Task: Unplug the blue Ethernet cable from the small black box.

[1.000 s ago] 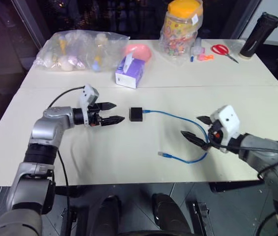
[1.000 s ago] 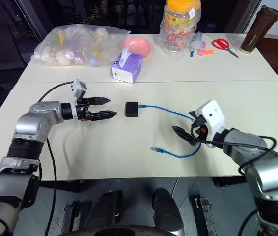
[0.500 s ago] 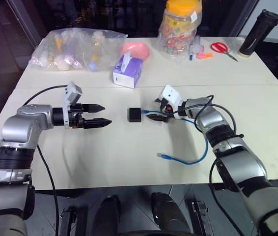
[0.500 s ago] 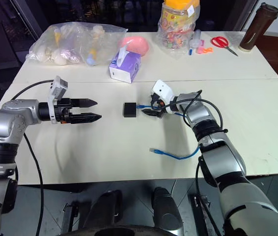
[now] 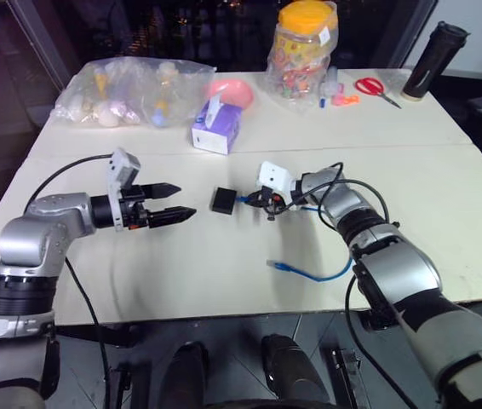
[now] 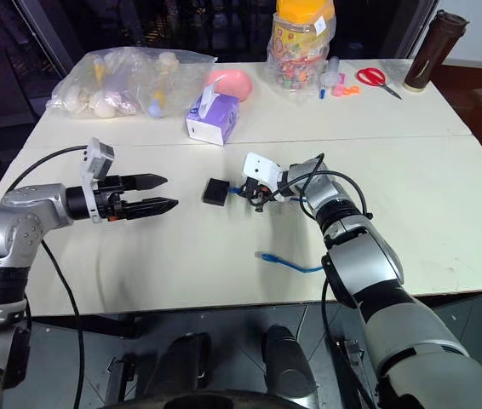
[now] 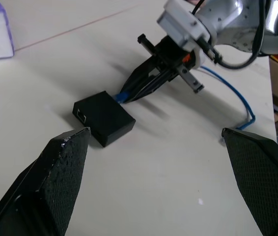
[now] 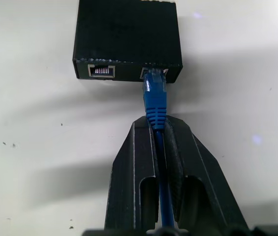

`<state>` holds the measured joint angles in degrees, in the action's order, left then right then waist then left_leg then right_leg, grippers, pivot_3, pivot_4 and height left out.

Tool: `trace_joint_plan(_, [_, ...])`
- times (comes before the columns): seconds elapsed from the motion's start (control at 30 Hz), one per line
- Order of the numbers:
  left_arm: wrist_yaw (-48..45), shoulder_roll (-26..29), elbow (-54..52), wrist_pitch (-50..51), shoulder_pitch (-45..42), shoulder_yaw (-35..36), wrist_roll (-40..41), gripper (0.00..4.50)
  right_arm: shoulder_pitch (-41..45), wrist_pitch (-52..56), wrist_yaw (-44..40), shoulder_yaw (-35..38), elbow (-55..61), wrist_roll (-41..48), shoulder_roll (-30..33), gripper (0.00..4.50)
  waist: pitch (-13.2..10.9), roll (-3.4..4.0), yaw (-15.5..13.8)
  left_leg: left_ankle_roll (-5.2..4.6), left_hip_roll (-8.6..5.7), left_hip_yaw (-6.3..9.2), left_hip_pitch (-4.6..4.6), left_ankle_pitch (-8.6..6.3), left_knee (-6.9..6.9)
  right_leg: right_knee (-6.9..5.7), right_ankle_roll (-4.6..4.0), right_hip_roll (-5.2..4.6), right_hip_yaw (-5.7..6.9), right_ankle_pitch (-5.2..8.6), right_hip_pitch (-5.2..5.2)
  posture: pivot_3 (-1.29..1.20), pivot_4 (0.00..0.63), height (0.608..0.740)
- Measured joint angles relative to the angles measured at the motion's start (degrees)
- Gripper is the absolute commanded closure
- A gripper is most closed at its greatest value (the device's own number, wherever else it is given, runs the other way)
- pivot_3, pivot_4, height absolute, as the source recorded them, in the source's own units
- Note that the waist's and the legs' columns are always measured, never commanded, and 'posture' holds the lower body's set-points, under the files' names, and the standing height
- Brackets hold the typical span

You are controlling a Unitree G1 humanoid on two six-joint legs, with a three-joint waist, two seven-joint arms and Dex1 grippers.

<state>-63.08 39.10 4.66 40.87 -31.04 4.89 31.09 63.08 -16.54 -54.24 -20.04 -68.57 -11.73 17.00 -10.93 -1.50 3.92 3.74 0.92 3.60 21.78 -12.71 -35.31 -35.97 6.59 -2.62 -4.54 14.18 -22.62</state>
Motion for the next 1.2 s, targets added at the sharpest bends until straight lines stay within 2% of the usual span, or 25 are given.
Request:
trace_joint_plan(0.1, [-0.74, -1.55, 6.02, -1.53, -3.66, -0.43, -0.55, 0.00, -0.79, -7.24, 7.34, -2.39, 2.87, -5.56, 3.47, 4.44, 0.00, 0.00, 0.03, 0.02, -0.05, -0.02, 0.20, 0.01, 0.00, 0.03, 0.06, -0.06, -0.04, -0.01, -0.15, 0.00, 0.150, 0.739])
trace_joint_plan(0.17, [-2.61, -2.91, 11.34, -1.55, -7.03, -0.75, -0.41, 0.00, -1.89, -12.88, 13.07, -2.90, 8.03, -8.93, 7.20, 4.44, 0.00, 0.00, 0.08, 0.02, -0.07, -0.02, 0.61, 0.01, 0.02, -0.02, 0.29, -0.07, -0.04, -0.11, -0.60, 0.00, 0.150, 0.739])
trace_joint_plan(0.27, [-7.23, -6.05, 21.28, -1.88, -13.55, -1.06, -0.22, 0.00, -5.08, -17.11, 18.01, -1.45, 20.49, -10.62, 11.18, 4.44, 0.00, 0.00, 0.05, 0.02, -0.05, 0.02, 0.74, 0.01, 0.17, -0.09, 0.33, -0.05, 0.02, -0.09, -0.81, 0.00, 0.150, 0.739])
trace_joint_plan(0.37, [-10.44, -10.32, 35.58, -3.89, -23.81, -0.33, 0.18, 0.00, -9.77, -16.27, 18.52, 0.12, 35.01, -10.45, 12.73, 4.44, 0.00, 0.00, 0.05, -0.03, -0.05, 0.09, 0.75, -0.02, 0.22, -0.05, 0.35, -0.04, 0.11, -0.07, -0.81, 0.00, 0.150, 0.739])
trace_joint_plan(0.57, [-13.88, -14.64, 53.27, -12.33, -33.08, 0.44, -3.38, 0.00, -13.75, -10.09, 18.43, 1.67, 46.50, -10.45, 13.50, 4.44, 0.00, 0.00, 0.15, -0.08, -0.07, -0.04, 0.73, -0.05, 0.11, 0.01, 0.35, -0.08, 0.06, -0.07, -0.75, 0.00, 0.150, 0.739])
trace_joint_plan(0.67, [-15.68, -16.83, 58.14, -14.23, -34.74, 0.50, -4.78, 0.83, -14.21, -7.63, 18.41, 2.47, 49.67, -10.45, 13.51, 4.50, -0.01, -0.01, 0.04, -0.08, -0.06, -0.03, 0.73, -0.05, 0.10, -0.01, 0.34, -0.07, 0.07, -0.07, -0.75, 0.00, 0.150, 0.739])
trace_joint_plan(0.93, [-18.53, -17.98, 60.96, -15.00, -36.52, 2.14, -6.19, 4.00, -16.34, -3.35, 18.38, 3.14, 54.37, -10.49, 14.43, 4.50, -0.01, -0.02, 0.10, -0.08, -0.06, -0.02, 0.74, -0.05, 0.12, -0.01, 0.35, -0.07, 0.06, -0.07, -0.76, 0.00, 0.150, 0.739])
trace_joint_plan(1.07, [-19.00, -18.07, 61.14, -15.00, -36.53, 2.84, -6.84, 3.98, -16.87, -2.35, 18.29, 3.18, 55.61, -10.48, 14.46, 4.50, -0.01, -0.02, 0.05, -0.08, -0.06, -0.01, 0.74, -0.05, 0.11, -0.02, 0.35, -0.07, 0.07, -0.07, -0.76, 0.00, 0.150, 0.739])
trace_joint_plan(1.17, [-18.77, -18.02, 61.36, -15.02, -36.53, 3.29, -6.93, 3.98, -16.96, -1.38, 17.50, 3.18, 55.99, -9.98, 14.44, 3.39, -0.01, -0.02, 0.04, -0.08, -0.06, -0.01, 0.74, -0.05, 0.11, -0.02, 0.35, -0.07, 0.07, -0.07, -0.75, 0.00, 0.150, 0.739])
trace_joint_plan(1.2, [-18.52, -17.93, 61.59, -15.03, -36.52, 3.69, -6.93, 3.98, -17.17, -1.09, 17.09, 3.19, 56.02, -9.70, 14.45, 2.80, -0.01, -0.02, 0.04, -0.08, -0.06, -0.01, 0.74, -0.05, 0.11, -0.02, 0.35, -0.07, 0.07, -0.07, -0.75, 0.00, 0.150, 0.739])
